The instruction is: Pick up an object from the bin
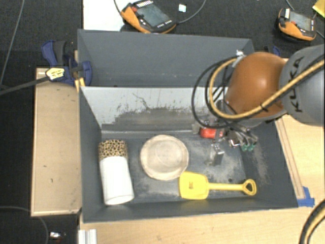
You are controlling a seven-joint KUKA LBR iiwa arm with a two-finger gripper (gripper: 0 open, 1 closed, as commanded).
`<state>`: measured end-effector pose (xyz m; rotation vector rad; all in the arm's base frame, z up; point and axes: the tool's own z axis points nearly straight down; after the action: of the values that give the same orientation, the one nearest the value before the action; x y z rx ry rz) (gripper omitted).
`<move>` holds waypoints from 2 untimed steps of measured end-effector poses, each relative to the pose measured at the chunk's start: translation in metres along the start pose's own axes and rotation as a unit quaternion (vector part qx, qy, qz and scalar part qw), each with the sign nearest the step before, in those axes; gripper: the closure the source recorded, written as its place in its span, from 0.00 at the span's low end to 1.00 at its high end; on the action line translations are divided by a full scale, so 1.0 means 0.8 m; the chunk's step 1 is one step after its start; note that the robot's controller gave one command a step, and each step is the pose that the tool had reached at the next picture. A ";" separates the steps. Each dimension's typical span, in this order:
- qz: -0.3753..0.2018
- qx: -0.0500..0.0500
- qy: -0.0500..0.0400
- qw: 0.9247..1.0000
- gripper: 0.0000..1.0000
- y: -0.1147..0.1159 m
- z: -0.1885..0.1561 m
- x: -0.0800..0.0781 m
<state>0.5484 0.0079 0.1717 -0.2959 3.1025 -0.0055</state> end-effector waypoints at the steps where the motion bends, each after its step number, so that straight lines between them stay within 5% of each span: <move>1: 0.043 -0.005 0.006 0.999 0.00 0.089 0.085 -0.040; 2: -0.029 -0.003 0.002 1.000 0.00 0.058 0.080 -0.022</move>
Offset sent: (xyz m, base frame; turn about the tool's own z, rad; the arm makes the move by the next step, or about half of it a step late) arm -0.0121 -0.0043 -0.0616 -0.4134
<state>0.5586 0.0571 0.1076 -0.3864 3.0974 0.0012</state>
